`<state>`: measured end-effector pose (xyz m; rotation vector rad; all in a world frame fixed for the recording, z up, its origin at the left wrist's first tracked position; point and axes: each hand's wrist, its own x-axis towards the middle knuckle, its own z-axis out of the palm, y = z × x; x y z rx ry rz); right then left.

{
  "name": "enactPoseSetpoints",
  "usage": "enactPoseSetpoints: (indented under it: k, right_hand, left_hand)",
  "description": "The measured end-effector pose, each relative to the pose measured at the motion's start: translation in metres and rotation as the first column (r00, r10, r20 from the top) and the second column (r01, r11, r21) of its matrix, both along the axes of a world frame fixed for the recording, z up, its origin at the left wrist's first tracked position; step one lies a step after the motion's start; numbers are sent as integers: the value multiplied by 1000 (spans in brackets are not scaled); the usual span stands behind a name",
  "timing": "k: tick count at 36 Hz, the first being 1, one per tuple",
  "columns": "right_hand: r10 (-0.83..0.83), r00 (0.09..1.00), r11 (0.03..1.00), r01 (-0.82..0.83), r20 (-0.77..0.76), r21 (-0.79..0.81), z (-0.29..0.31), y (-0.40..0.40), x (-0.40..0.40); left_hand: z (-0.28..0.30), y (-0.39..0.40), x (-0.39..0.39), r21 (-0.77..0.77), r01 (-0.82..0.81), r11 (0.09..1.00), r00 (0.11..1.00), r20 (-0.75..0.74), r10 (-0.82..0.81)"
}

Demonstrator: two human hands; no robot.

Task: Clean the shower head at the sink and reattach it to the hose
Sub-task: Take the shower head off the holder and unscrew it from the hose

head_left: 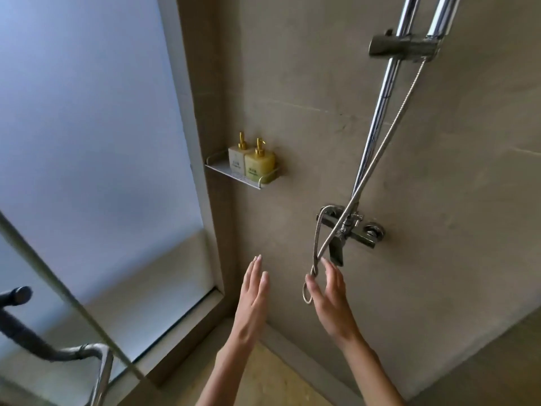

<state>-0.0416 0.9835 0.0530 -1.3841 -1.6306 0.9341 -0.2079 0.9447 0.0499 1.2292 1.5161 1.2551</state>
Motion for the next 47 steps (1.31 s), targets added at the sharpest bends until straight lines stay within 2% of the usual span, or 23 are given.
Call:
enactPoseSetpoints:
  k: [7,16,24,29,37,44,47]
  right_hand:
    - [-76,995,996,79,-65,42,25,56,47]
    - [-137,979,985,151,-154,85,73,103,93]
    - [-157,977,953,188,-142,238,166,129,138]
    - [-149,975,932,194,-164,307,222,139,156]
    - [-181,968,884,238,-173,403,299,152,146]
    - [-250,968,821,200,22,534,349,181,139]
    - [-239,971,815,185,28,549,370,193,136]
  left_hand:
    - [38,67,42,51,70,996,997,-27,-69]
    - [102,140,72,196,205,959,979,-58,-197]
    - [175,208,93,279,439,854,898,-166,-407]
    - [210,236,104,326,503,800,864,-199,-462]
    - [251,263,121,334,553,763,831,-165,-531]
    - [268,279,133,338,577,743,791,-4,-612]
    - [270,285,139,348,592,727,773,13,-635]
